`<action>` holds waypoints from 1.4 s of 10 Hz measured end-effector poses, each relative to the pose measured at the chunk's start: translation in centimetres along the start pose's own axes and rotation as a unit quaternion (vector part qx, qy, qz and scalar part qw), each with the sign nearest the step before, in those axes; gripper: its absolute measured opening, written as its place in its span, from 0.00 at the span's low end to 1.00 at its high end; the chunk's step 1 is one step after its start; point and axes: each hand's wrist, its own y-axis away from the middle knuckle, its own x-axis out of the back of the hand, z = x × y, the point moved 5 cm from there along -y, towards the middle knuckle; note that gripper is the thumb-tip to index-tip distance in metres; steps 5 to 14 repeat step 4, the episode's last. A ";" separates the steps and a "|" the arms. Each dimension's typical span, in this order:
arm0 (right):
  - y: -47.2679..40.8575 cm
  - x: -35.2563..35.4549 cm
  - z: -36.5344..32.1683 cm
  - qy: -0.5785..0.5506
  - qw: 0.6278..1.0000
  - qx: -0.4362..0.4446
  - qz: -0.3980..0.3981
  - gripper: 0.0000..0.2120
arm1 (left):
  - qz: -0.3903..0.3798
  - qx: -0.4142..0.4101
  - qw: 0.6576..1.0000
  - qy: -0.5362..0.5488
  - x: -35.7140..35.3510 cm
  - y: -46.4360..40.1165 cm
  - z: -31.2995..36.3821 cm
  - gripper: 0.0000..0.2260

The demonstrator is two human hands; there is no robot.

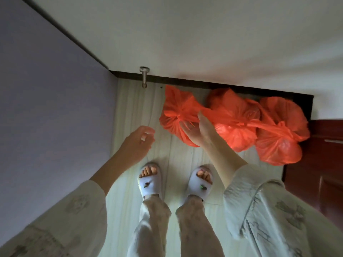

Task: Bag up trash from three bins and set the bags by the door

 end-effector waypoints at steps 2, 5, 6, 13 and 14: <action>2.5 -1.0 -2.0 0.063 0.998 0.007 0.009 0.09 | -0.016 0.007 1.000 -0.010 0.7 1.1 2.1 0.06; 11.6 -3.3 -5.5 0.248 0.968 0.023 0.023 0.08 | -0.008 -0.030 0.999 -0.040 4.6 5.3 9.5 0.06; 11.6 -3.3 -5.5 0.248 0.968 0.023 0.023 0.08 | -0.008 -0.030 0.999 -0.040 4.6 5.3 9.5 0.06; 11.6 -3.3 -5.5 0.248 0.968 0.023 0.023 0.08 | -0.008 -0.030 0.999 -0.040 4.6 5.3 9.5 0.06; 11.6 -3.3 -5.5 0.248 0.968 0.023 0.023 0.08 | -0.008 -0.030 0.999 -0.040 4.6 5.3 9.5 0.06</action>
